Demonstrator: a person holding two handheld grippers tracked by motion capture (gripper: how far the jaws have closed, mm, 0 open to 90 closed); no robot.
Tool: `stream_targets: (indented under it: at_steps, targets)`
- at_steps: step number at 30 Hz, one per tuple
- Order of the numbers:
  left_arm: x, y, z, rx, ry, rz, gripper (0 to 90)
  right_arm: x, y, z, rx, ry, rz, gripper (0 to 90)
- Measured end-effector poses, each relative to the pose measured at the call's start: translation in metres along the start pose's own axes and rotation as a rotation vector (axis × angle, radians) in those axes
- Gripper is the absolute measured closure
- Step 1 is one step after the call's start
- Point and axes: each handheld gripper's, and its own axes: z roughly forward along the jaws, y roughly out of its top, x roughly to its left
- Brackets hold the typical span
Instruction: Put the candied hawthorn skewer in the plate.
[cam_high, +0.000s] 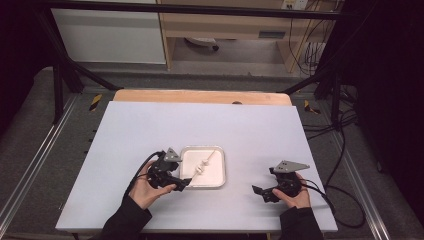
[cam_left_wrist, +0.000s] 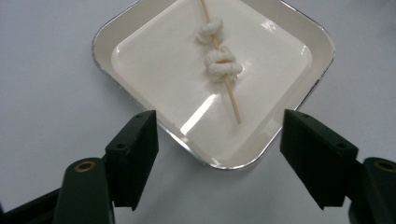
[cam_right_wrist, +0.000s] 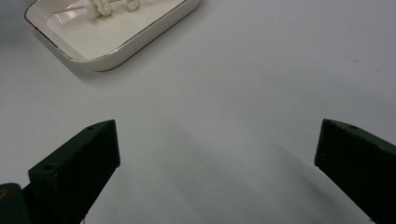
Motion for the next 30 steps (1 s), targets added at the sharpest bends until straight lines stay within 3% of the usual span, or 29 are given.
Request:
stream_targets:
  at_steps: [14,22,30]
  targets:
    - [0.035,-0.053,-0.025,-0.066,0.033,-0.042,10.9,0.0,0.0,0.0,0.001,0.001,0.0,0.7]
    - [0.052,-0.083,-0.033,-0.101,0.058,-0.099,9.3,0.0,-0.001,0.0,0.007,0.002,0.0,0.6]
    - [0.059,-0.104,-0.039,-0.136,0.057,-0.117,8.9,0.002,-0.002,-0.001,0.006,0.006,0.008,0.6]
